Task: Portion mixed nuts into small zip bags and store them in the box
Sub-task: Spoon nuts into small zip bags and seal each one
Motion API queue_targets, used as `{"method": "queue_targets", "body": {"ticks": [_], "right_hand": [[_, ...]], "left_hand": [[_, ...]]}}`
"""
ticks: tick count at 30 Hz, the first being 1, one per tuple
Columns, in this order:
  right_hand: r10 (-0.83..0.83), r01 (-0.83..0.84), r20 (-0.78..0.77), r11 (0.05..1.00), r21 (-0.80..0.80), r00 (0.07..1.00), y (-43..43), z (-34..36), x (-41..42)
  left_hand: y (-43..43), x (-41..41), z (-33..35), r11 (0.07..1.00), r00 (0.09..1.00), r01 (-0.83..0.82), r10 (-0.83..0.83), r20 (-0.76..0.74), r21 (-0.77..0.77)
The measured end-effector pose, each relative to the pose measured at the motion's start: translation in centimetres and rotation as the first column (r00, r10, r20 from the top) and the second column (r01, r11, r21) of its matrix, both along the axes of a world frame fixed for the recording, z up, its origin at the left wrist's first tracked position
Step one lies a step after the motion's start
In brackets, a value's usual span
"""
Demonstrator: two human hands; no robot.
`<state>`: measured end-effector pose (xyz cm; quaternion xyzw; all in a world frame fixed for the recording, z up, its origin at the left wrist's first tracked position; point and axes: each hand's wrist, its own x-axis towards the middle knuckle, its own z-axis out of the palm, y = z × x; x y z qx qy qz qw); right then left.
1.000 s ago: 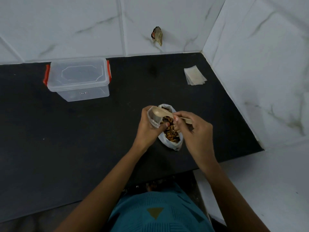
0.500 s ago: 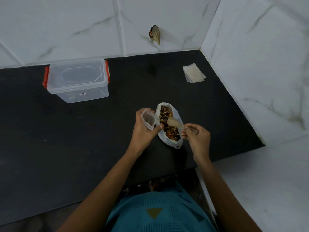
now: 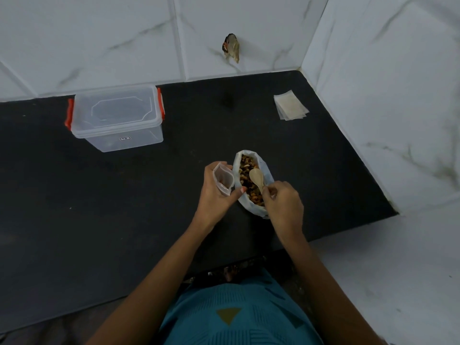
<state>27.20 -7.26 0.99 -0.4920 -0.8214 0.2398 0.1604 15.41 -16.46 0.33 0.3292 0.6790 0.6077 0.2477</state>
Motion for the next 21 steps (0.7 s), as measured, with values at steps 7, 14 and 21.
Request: {"method": "queue_targets", "body": {"ticks": [7, 14, 21], "right_hand": [[0.387, -0.435, -0.376, 0.899, -0.05, 0.842, -2.3, 6.0, -1.4], [0.447, -0.448, -0.138, 0.894, 0.027, 0.884, -1.0, 6.0, -1.9], [0.338, -0.361, -0.329, 0.933, -0.009, 0.882, 1.5, 7.1, -1.4]], "left_hand": [[0.2, 0.5, 0.8, 0.998, 0.998, 0.053, -0.055, 0.039, 0.04], [0.1, -0.3, 1.9, 0.976, 0.974, 0.22, -0.22, -0.052, -0.003], [-1.1, -2.5, 4.2, 0.97, 0.972, 0.228, -0.232, 0.039, 0.086]]}}
